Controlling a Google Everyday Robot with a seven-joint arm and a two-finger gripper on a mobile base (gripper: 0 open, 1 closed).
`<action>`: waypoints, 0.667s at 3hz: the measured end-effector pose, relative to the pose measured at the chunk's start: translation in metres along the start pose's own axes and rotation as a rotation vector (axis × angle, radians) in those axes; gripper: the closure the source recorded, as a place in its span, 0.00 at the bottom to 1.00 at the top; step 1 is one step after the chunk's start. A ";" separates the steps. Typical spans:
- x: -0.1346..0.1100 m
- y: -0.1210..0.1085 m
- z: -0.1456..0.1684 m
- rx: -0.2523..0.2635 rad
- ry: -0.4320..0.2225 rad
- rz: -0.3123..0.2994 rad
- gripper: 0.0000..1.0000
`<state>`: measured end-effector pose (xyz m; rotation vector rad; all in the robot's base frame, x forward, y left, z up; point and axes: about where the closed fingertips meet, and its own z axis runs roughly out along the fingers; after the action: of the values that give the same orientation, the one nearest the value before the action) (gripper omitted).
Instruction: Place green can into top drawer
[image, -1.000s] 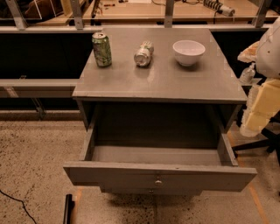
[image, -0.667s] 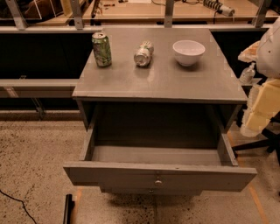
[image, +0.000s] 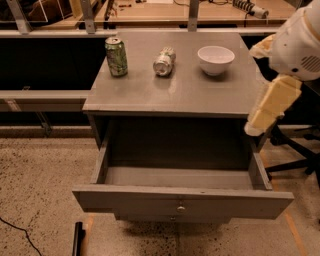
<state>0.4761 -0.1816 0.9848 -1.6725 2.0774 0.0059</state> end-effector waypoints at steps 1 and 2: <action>-0.066 -0.040 0.035 -0.013 -0.218 -0.008 0.00; -0.134 -0.065 0.071 -0.043 -0.380 0.017 0.00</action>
Offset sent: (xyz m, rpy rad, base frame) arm 0.1588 0.2014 0.0077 0.5667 -0.0449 0.1241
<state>0.5809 -0.0547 0.9884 -1.5380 1.8139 0.3485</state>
